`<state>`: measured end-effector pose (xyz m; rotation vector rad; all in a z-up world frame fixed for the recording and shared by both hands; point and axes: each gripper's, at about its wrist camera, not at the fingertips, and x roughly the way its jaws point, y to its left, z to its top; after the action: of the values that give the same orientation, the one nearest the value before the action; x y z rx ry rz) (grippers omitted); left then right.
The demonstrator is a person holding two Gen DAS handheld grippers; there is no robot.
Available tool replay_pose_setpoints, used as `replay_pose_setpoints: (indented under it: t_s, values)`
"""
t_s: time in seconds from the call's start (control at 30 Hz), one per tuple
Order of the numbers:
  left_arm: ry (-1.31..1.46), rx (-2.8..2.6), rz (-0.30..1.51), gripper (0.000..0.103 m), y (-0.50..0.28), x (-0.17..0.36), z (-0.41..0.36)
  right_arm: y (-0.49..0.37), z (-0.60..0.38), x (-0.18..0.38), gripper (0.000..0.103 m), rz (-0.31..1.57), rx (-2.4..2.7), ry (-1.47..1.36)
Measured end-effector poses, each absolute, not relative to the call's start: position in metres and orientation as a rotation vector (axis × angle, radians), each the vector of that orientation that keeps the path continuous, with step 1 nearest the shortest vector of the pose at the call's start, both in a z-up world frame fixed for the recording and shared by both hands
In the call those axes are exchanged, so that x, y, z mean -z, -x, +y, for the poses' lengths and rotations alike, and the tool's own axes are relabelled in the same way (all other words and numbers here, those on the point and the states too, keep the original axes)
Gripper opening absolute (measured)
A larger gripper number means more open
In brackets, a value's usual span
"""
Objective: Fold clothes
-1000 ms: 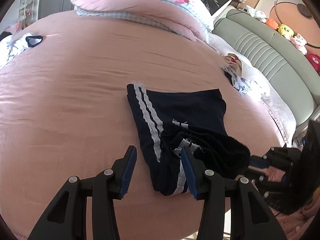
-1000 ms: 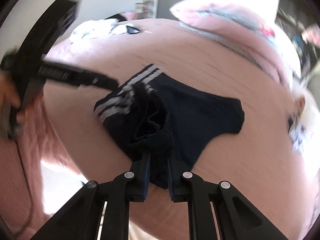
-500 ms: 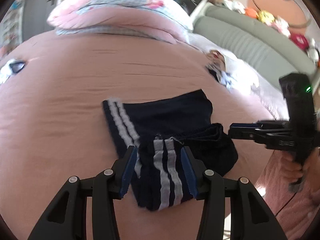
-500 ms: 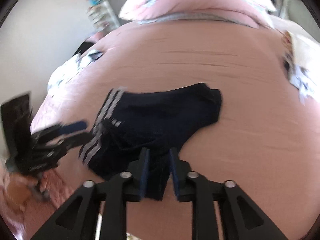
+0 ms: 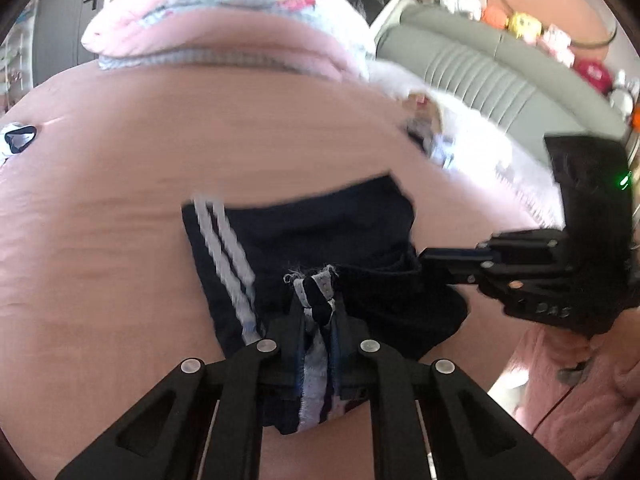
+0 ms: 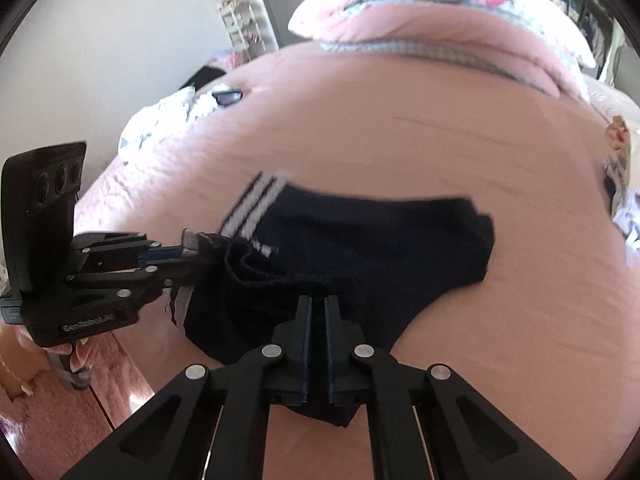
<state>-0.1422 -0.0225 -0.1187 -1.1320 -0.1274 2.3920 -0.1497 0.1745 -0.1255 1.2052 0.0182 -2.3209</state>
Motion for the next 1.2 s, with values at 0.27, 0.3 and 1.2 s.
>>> replay_pose_setpoints:
  t_s: [0.27,0.3,1.2]
  values:
    - [1.331,-2.355,0.031,0.017,0.177,0.138,-0.013,0.172,0.174,0.121,0.005,0.040,2.372,-1.218]
    - [1.328,-2.364,0.034,0.021,0.174,0.140,-0.015,0.172,0.173,0.124,0.005,0.040,2.365,-1.232]
    - [1.166,-2.450,-0.120,0.008,0.220,0.127,-0.030,0.222,0.164,0.115,0.005,0.069,2.483,-1.141]
